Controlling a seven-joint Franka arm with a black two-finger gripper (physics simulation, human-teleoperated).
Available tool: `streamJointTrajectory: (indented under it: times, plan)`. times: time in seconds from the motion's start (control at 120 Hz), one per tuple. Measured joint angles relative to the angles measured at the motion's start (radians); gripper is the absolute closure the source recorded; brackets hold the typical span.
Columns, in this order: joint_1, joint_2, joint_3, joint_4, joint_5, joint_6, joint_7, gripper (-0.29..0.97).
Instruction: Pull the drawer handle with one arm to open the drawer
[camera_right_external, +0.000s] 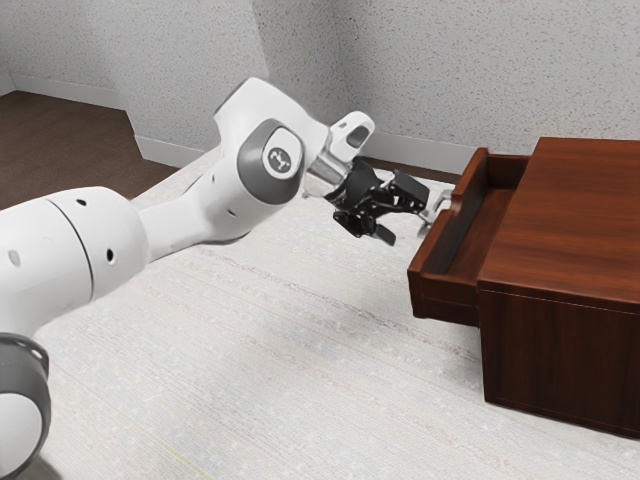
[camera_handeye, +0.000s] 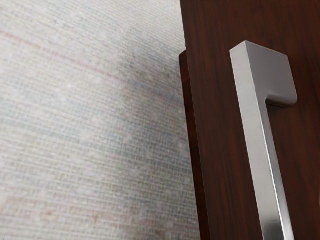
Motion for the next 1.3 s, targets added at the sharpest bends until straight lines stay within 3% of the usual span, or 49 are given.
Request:
streamJointTrajectory:
  times: [0.458,0.783,1.3]
  plan:
    - [0.083,0.0,-0.012,-0.003,0.036,-0.024,0.002,0.0]
    - [0.232,0.002,-0.128,-0.002,0.088,-0.046,0.003,0.0]
    - [0.302,-0.03,-0.204,0.001,0.132,-0.057,0.003,0.0]
